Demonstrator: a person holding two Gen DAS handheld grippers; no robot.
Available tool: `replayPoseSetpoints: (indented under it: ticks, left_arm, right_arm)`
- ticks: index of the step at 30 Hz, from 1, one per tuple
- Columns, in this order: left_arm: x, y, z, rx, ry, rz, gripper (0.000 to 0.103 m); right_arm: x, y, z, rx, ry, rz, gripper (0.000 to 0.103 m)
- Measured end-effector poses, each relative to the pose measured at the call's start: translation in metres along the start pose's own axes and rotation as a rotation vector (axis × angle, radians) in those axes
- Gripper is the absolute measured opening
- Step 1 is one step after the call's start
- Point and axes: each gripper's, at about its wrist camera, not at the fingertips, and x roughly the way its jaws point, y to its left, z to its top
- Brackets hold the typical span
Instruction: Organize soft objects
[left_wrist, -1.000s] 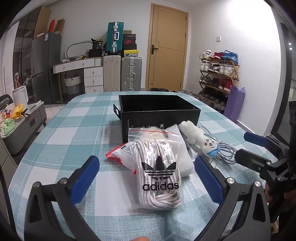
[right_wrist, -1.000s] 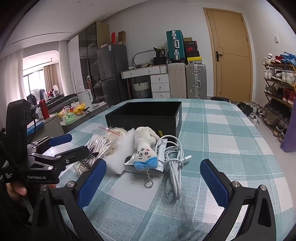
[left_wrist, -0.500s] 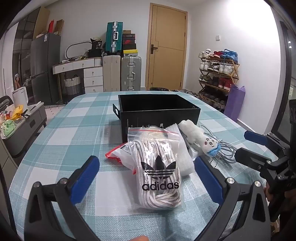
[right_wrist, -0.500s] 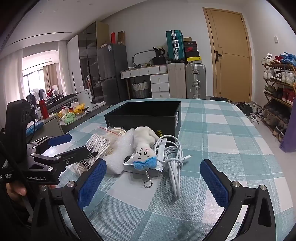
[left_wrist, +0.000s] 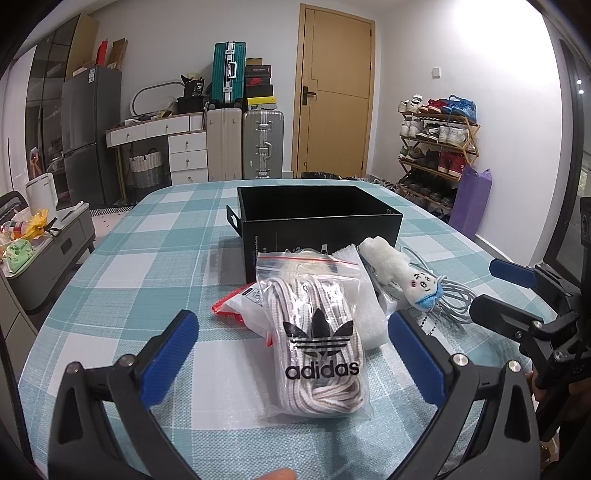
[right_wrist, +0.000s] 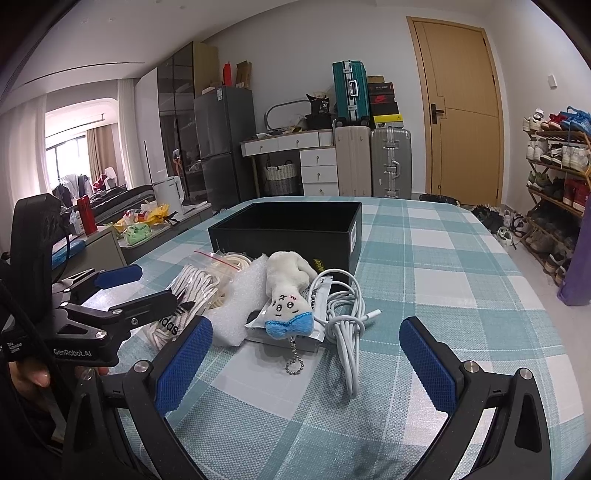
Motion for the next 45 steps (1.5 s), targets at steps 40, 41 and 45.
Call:
replayPoseSetpoints:
  ticks: [40,41,45]
  left_arm:
    - [-0.0016,-0.0012,-0.0011,0.007,0.001,0.001,0.103]
    - [-0.0021,-0.0012,-0.0012,0.009,0.002,0.002,0.103]
    - [-0.0037,-0.0008,-0.0015,0.015,0.003,0.002,0.103]
  right_arm:
    - [0.0020,-0.0013,0.0010,-0.006,0.001,-0.009,0.103]
    - [0.0025,-0.0022,0.0014,-0.006,0.002,-0.009,0.103]
    - [0.0033,-0.0009,0.0009,-0.007,0.001,-0.009,0.103]
